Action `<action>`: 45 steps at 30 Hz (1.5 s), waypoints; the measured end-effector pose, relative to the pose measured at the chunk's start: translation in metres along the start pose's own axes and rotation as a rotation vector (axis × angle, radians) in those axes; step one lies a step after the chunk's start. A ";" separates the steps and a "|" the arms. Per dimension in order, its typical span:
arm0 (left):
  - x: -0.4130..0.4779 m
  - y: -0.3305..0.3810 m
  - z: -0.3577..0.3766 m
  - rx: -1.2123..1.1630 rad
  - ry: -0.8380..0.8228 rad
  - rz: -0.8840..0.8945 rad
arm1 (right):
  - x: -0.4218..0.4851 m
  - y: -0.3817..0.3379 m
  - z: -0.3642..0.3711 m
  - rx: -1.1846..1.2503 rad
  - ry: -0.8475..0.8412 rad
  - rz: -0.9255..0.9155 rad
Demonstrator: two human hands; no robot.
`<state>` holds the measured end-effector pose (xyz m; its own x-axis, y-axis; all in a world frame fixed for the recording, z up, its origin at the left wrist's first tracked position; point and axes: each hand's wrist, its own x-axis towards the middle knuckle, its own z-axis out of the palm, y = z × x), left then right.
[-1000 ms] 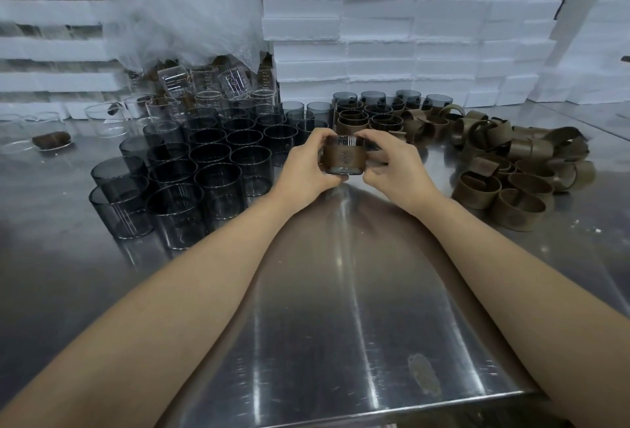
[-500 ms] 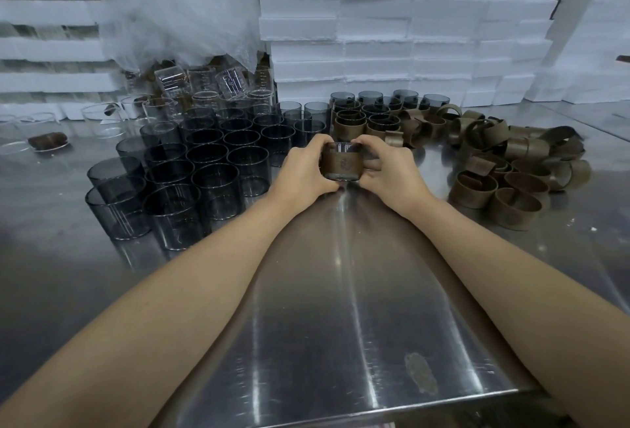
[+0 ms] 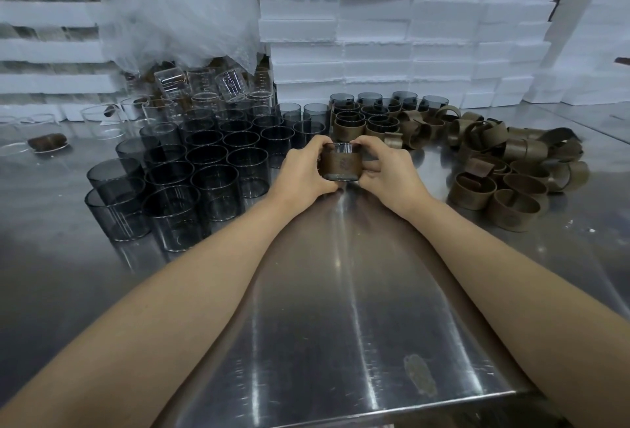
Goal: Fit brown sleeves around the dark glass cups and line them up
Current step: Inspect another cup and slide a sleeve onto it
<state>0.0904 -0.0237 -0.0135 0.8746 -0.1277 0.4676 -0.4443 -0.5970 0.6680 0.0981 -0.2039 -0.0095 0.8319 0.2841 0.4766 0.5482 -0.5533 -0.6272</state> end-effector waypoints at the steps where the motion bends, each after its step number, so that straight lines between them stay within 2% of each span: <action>1: 0.000 0.000 0.000 -0.011 0.003 -0.005 | 0.000 0.000 0.000 0.033 -0.002 0.004; 6: 0.001 -0.002 0.000 -0.017 0.031 -0.027 | -0.001 -0.004 0.003 0.259 -0.041 -0.011; 21: -0.001 0.000 -0.001 -0.015 0.003 -0.016 | -0.001 -0.004 0.000 0.198 0.013 -0.040; 27: -0.001 0.003 0.001 -0.065 -0.060 -0.013 | 0.003 0.002 0.006 0.155 0.041 -0.040; 36: -0.001 0.005 0.001 -0.006 -0.124 -0.065 | 0.004 0.002 0.005 0.127 0.013 -0.043; 42: -0.002 0.006 0.003 0.072 -0.167 -0.098 | 0.003 0.003 0.003 0.046 0.006 0.016; 45: -0.002 0.010 0.001 0.100 -0.153 -0.114 | 0.005 0.004 0.001 0.109 0.051 0.141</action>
<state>0.0846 -0.0308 -0.0082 0.9407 -0.1693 0.2939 -0.3261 -0.6891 0.6471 0.1047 -0.2040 -0.0100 0.8971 0.1682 0.4086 0.4353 -0.4954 -0.7518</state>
